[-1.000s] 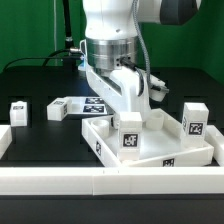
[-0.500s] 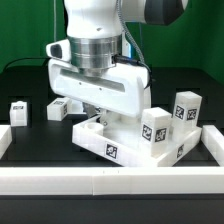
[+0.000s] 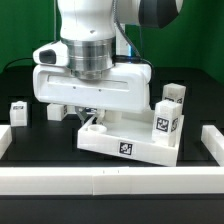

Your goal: Assemble square table

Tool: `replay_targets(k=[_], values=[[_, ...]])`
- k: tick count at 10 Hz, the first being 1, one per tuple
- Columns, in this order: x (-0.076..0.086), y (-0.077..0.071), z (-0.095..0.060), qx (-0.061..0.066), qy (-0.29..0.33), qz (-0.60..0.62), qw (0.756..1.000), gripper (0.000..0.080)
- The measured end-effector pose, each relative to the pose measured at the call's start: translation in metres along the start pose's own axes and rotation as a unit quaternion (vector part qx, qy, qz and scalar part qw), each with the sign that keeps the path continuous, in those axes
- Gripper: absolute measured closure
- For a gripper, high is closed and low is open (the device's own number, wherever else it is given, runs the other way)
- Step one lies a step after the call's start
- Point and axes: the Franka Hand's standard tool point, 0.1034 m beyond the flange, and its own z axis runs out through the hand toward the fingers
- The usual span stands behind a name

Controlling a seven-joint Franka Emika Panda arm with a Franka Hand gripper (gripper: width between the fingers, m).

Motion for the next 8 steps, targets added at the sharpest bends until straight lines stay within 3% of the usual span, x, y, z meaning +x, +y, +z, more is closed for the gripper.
replay_targets(k=[1,2,3,8], values=[[0.0,0.0,0.0,-0.006,-0.001,-0.044,0.999,0.0741],[0.005,-0.008,-0.002,-0.019,0.0,-0.101,0.995,0.0741],[0.009,-0.016,-0.001,-0.025,0.0,-0.153,0.988,0.0741],[0.012,-0.013,0.002,-0.032,-0.006,-0.309,0.951,0.0741]])
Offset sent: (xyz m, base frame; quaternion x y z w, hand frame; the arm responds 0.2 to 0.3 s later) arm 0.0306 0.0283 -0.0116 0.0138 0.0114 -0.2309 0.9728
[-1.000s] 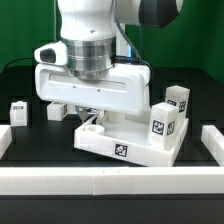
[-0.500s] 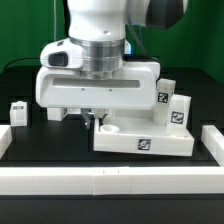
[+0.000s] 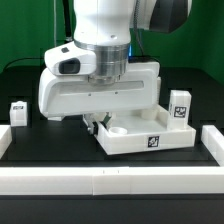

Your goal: Assemble square table

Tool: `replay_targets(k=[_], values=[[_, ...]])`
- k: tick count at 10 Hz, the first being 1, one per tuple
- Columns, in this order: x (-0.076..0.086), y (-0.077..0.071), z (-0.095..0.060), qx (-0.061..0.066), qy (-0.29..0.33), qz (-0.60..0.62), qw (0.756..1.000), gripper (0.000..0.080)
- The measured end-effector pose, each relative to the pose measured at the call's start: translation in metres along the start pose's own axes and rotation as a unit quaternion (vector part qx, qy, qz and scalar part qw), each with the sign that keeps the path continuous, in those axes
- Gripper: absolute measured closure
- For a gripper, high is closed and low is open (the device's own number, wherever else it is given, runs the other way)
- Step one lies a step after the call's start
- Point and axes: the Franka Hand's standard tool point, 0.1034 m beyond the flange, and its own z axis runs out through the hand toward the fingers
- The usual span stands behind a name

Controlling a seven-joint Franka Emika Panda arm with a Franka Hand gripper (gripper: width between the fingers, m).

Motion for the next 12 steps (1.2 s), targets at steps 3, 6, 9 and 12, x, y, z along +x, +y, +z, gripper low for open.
replay_targets(k=[3,6,9,12], values=[[0.012,-0.01,0.0,-0.014,-0.006,-0.102,0.995,0.0741],[0.033,-0.021,-0.001,-0.029,-0.009,-0.239,0.971,0.0741],[0.029,-0.015,0.0,-0.032,-0.018,-0.316,0.948,0.0741],[0.05,-0.034,-0.003,-0.051,-0.018,-0.407,0.912,0.0741]])
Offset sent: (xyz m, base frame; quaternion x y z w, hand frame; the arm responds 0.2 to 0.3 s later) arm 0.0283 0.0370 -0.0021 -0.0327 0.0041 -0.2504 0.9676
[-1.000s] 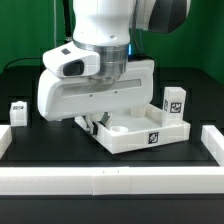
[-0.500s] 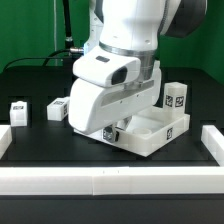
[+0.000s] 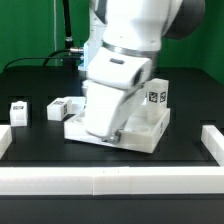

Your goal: Assemble square table

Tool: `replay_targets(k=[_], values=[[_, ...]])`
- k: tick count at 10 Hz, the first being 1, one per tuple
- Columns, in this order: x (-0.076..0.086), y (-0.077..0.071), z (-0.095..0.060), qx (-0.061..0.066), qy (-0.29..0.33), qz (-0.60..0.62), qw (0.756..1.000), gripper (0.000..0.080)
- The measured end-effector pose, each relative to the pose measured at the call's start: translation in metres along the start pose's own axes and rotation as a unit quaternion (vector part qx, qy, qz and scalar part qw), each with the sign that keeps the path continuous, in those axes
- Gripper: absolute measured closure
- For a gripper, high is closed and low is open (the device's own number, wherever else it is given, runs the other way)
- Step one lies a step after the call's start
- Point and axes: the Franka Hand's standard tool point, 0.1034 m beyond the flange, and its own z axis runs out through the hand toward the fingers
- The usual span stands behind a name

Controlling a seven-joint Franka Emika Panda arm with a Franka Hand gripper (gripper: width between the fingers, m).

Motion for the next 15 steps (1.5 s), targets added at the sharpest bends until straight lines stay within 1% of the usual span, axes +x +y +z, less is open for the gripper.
replay_targets(k=[1,2,3,4,5,6,7,8,9,10,11,12,13,14,15], values=[[0.009,0.003,-0.002,-0.007,-0.002,-0.035,0.999,0.0741],[0.013,0.003,-0.003,-0.01,-0.003,-0.053,0.999,0.0741],[0.01,0.003,-0.002,-0.009,-0.006,-0.089,0.996,0.0741],[0.008,0.004,-0.001,-0.009,-0.008,-0.099,0.995,0.0741],[0.008,0.003,-0.001,-0.009,-0.008,-0.099,0.995,0.0741],[0.014,0.006,-0.002,-0.006,-0.009,-0.099,0.995,0.0741],[0.025,0.014,-0.007,-0.002,-0.01,-0.103,0.995,0.0741],[0.04,0.024,-0.011,-0.012,-0.006,-0.102,0.995,0.0741],[0.055,0.029,-0.014,-0.02,-0.002,-0.114,0.993,0.0741],[0.067,0.033,-0.014,-0.025,0.002,-0.12,0.992,0.0741],[0.075,0.037,-0.016,-0.024,0.002,-0.123,0.992,0.0741],[0.081,0.041,-0.019,-0.027,0.004,-0.124,0.992,0.0741],[0.083,0.043,-0.02,-0.029,0.004,-0.123,0.992,0.0741],[0.082,0.044,-0.021,-0.027,0.003,-0.119,0.993,0.0741],[0.084,0.046,-0.025,-0.028,0.002,-0.113,0.993,0.0741]])
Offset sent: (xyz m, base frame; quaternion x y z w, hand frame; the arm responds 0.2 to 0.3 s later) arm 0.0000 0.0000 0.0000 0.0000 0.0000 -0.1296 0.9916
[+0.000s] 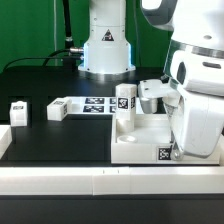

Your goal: Assemble square table

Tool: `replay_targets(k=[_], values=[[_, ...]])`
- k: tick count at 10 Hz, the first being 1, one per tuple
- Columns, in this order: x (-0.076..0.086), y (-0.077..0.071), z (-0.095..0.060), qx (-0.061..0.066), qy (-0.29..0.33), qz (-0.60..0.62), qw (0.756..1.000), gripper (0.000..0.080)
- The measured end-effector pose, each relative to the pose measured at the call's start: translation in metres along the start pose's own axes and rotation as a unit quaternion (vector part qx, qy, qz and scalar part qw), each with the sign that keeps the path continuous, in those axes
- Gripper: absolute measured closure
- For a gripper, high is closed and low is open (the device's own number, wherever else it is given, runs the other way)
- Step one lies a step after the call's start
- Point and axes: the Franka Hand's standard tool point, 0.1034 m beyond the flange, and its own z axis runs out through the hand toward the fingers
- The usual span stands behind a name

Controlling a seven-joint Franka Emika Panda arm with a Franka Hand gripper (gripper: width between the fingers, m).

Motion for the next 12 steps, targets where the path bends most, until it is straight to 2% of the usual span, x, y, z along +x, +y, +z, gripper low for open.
replay_targets(k=[1,2,3,4,5,6,8,9,10,11,12], values=[[0.0,0.003,-0.005,-0.003,-0.002,0.008,1.0,0.0562],[-0.001,0.005,-0.012,-0.002,-0.003,0.018,1.0,0.0424],[-0.002,0.008,-0.02,-0.005,-0.002,0.022,1.0,0.0424],[-0.005,0.012,-0.031,-0.008,-0.002,0.029,1.0,0.0231],[-0.014,0.015,-0.042,-0.014,-0.002,0.035,0.999,0.0174],[-0.027,0.016,-0.047,-0.014,-0.004,0.032,0.999,0.0174],[-0.059,0.016,-0.051,-0.002,-0.01,0.031,0.999,0.0155],[-0.07,0.016,-0.05,-0.001,-0.01,0.035,0.999,0.015],[-0.083,0.007,-0.045,0.009,-0.012,0.035,0.999,0.015],[-0.09,0.001,-0.043,0.015,-0.013,0.036,0.999,0.015],[-0.09,0.002,-0.042,0.014,-0.012,0.042,0.999,0.015]])
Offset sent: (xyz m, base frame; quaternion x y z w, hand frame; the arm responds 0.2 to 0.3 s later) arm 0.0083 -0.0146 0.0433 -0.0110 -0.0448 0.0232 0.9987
